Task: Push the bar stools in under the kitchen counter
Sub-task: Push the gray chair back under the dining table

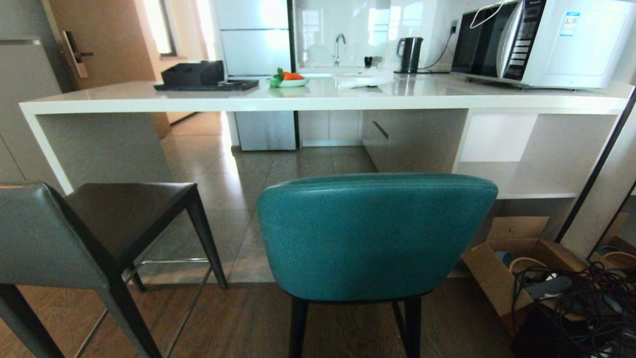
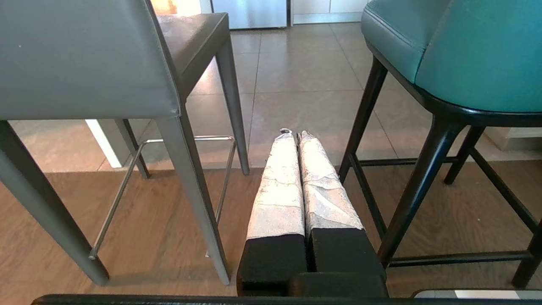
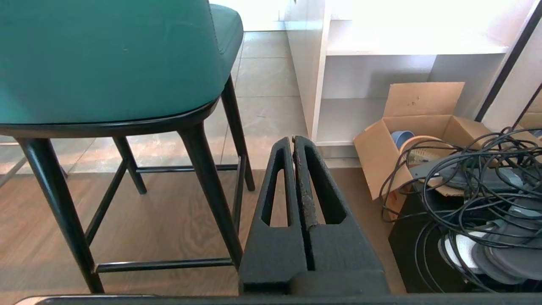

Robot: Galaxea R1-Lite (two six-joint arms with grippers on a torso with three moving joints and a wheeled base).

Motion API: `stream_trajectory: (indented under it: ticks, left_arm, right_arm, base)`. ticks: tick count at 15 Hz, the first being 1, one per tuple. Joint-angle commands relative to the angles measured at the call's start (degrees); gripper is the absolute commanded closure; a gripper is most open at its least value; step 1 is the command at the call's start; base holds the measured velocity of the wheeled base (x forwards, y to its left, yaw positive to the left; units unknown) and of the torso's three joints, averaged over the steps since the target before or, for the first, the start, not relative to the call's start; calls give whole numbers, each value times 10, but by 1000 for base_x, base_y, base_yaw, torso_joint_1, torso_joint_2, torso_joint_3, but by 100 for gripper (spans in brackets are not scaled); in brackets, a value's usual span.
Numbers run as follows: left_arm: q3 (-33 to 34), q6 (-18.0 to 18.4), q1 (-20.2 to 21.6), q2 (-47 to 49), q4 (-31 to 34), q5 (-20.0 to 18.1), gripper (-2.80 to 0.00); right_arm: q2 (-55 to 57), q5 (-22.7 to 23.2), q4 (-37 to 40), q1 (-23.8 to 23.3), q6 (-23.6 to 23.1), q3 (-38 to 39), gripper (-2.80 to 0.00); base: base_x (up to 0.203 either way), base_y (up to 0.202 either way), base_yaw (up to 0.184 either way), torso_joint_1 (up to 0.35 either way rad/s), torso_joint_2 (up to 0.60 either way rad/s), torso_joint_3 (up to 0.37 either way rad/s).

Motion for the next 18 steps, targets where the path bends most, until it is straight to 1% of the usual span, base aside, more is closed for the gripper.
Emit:
stream_trajectory:
  ticks: [1, 8, 9, 18]
  left_arm:
    - [2, -1, 0, -2, 0, 1, 0]
    - [2, -3, -1, -2, 0, 1, 0]
    - [2, -3, -1, -2, 0, 1, 0]
    - [2, -3, -1, -2, 0, 1, 0]
  right_arm:
    - [0, 0, 0, 0, -1, 1, 0]
    - [0, 0, 0, 0, -1, 1, 0]
    - [0, 0, 0, 0, -1, 1, 0]
    - [0, 0, -1, 0, -1, 1, 0]
  base:
    - [0, 0, 0, 0, 0, 0]
    - [0, 0, 0, 0, 0, 0]
    - [1, 100, -11, 11, -1, 1]
    - [0, 195, -1, 2, 2, 4]
